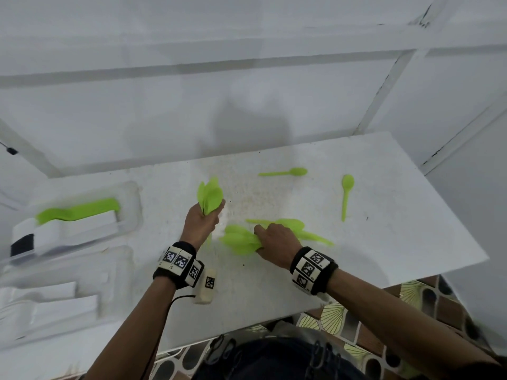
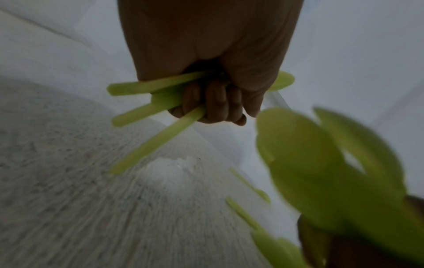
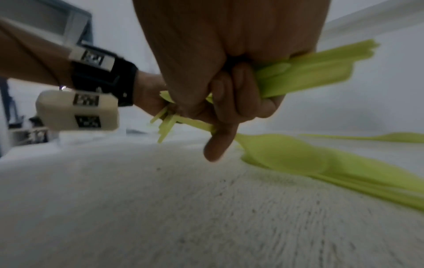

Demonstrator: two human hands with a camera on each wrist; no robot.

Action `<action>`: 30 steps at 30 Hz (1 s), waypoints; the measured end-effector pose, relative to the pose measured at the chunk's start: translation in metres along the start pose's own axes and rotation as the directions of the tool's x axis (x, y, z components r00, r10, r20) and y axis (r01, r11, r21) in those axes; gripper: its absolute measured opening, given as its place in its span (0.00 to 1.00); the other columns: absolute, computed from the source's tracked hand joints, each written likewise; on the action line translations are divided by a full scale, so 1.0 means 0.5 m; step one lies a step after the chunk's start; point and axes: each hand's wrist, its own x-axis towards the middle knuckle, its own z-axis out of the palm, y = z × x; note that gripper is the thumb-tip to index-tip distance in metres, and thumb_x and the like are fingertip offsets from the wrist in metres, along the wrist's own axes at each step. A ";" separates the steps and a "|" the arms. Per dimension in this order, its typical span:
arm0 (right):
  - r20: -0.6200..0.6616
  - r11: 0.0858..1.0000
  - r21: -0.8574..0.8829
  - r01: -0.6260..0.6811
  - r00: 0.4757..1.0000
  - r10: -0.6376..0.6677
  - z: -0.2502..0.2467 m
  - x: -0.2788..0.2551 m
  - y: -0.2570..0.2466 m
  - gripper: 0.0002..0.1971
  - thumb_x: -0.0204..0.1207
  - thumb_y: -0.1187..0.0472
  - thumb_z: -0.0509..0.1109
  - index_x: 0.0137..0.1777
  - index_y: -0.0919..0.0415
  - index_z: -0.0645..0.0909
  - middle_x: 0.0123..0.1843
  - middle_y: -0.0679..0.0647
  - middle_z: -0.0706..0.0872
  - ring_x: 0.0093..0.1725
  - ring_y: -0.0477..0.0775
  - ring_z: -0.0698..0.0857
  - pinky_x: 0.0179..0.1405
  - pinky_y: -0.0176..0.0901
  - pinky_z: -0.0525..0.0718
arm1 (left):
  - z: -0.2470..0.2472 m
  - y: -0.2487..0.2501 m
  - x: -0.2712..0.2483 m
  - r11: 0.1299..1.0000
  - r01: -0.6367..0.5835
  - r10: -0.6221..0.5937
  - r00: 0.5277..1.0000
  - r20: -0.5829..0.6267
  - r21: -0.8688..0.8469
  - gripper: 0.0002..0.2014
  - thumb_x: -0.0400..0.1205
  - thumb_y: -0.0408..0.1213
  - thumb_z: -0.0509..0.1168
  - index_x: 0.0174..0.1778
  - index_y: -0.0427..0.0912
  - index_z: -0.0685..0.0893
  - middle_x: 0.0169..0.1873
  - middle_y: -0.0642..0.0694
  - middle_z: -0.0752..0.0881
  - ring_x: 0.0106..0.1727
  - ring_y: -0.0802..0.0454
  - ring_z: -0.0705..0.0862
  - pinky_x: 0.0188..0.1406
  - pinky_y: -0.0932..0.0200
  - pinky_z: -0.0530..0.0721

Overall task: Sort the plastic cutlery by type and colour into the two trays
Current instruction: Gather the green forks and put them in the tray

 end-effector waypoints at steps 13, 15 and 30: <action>-0.227 0.816 0.479 -0.324 0.852 0.472 0.022 -0.159 0.142 0.20 0.73 0.58 0.71 0.66 0.62 0.81 0.48 0.61 0.92 0.48 0.71 0.87 0.39 0.51 0.71 | 0.169 0.019 0.040 0.463 -0.461 0.138 0.881 0.453 0.757 0.26 0.76 0.60 0.75 0.59 0.42 0.84 0.57 0.41 0.88 0.62 0.39 0.85 0.52 0.50 0.78; -0.239 0.824 0.441 -0.356 0.838 0.490 0.015 -0.165 0.162 0.19 0.76 0.62 0.72 0.66 0.65 0.81 0.49 0.67 0.89 0.50 0.73 0.85 0.40 0.50 0.64 | 0.184 0.021 0.042 0.399 -0.506 0.128 0.856 0.501 0.765 0.25 0.78 0.60 0.73 0.61 0.46 0.87 0.58 0.41 0.89 0.63 0.39 0.85 0.54 0.50 0.79; -0.207 0.672 0.688 -0.275 0.813 0.544 -0.019 -0.086 0.220 0.16 0.73 0.38 0.79 0.45 0.50 0.85 0.35 0.47 0.86 0.43 0.57 0.86 0.47 0.47 0.82 | 0.164 0.065 0.020 0.372 -0.390 0.162 0.921 0.355 0.842 0.22 0.81 0.61 0.61 0.59 0.51 0.88 0.53 0.41 0.91 0.59 0.36 0.87 0.53 0.50 0.82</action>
